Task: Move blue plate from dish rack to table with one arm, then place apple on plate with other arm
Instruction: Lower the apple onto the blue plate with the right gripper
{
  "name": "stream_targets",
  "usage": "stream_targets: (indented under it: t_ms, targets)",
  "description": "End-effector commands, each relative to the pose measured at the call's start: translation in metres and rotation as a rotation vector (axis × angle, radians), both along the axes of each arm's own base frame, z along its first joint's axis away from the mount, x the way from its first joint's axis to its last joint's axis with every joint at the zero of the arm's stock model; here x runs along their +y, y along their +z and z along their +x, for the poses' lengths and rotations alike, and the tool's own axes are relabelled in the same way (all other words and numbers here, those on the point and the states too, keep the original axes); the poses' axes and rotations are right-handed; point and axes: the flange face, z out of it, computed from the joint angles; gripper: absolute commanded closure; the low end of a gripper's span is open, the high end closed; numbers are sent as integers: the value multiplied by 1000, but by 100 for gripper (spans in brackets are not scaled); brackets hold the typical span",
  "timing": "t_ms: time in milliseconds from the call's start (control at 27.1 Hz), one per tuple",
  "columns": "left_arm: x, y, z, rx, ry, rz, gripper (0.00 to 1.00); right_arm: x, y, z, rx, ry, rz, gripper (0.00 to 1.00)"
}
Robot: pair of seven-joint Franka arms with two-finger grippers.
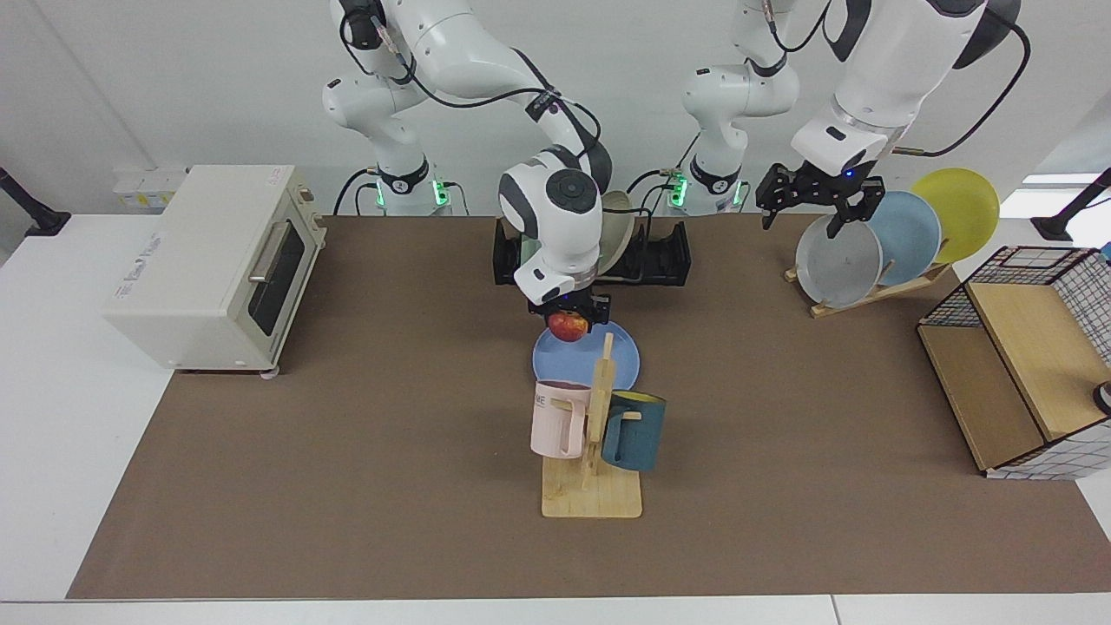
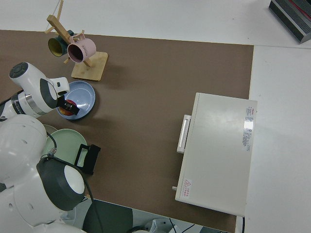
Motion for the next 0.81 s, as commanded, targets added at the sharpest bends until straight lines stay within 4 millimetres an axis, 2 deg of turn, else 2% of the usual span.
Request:
stream_targets:
  t_ms: [0, 111, 406, 480, 517, 554, 702, 775]
  targets:
    - [2, 5, 2, -6, 31, 17, 0, 3, -5, 10, -25, -29, 22, 100]
    - [5, 5, 3, -7, 57, 18, 0, 3, -7, 12, -38, -31, 31, 97]
    - [9, 6, 2, 0, 68, 7, 0, -4, -23, 20, -29, -33, 13, 97]
    - [10, 6, 2, 1, 70, 7, 0, -3, -20, 24, -34, -31, 17, 94]
    - [12, 6, 2, 1, 74, 7, 0, -3, -19, 26, -31, -32, 16, 86]
    - [15, 6, 3, 1, 79, 7, 0, -3, -17, 28, -30, -34, 17, 73]
    - [18, 6, 3, 4, 85, 8, 0, -4, -6, 37, -9, -41, 2, 1]
    - [19, 7, 2, 1, 86, 8, 0, -1, 5, 36, -5, -42, 10, 0]
